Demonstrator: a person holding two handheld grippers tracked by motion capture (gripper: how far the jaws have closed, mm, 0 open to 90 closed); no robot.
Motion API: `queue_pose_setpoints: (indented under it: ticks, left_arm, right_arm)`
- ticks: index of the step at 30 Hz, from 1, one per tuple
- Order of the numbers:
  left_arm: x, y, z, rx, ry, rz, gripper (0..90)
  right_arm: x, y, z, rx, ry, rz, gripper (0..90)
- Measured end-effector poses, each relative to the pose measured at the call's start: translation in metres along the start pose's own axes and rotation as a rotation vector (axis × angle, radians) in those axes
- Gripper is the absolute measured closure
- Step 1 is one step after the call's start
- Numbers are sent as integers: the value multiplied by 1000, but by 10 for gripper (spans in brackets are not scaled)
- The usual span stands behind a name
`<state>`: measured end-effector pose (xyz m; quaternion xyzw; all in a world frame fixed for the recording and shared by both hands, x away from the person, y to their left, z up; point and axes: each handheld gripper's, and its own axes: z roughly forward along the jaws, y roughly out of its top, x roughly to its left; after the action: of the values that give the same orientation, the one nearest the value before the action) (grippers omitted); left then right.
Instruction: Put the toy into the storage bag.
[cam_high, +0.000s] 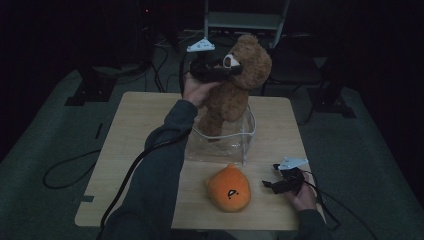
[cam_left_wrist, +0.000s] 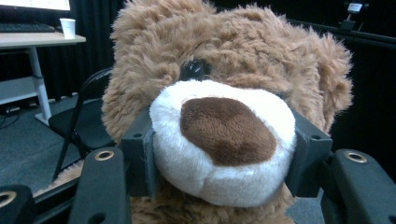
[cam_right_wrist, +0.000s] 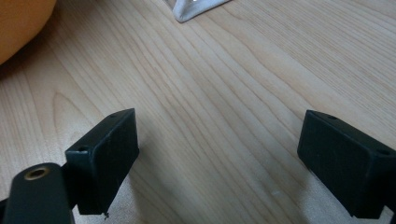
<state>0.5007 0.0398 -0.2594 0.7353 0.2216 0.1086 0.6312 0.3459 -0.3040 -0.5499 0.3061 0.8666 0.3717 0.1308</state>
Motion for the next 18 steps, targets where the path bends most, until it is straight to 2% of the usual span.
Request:
queue_pose_setpoints:
  ticks: [18]
  left_arm:
    - [2,-11,4,31,-7,0,404]
  right_arm:
    - [0,0,0,0,0,0,116]
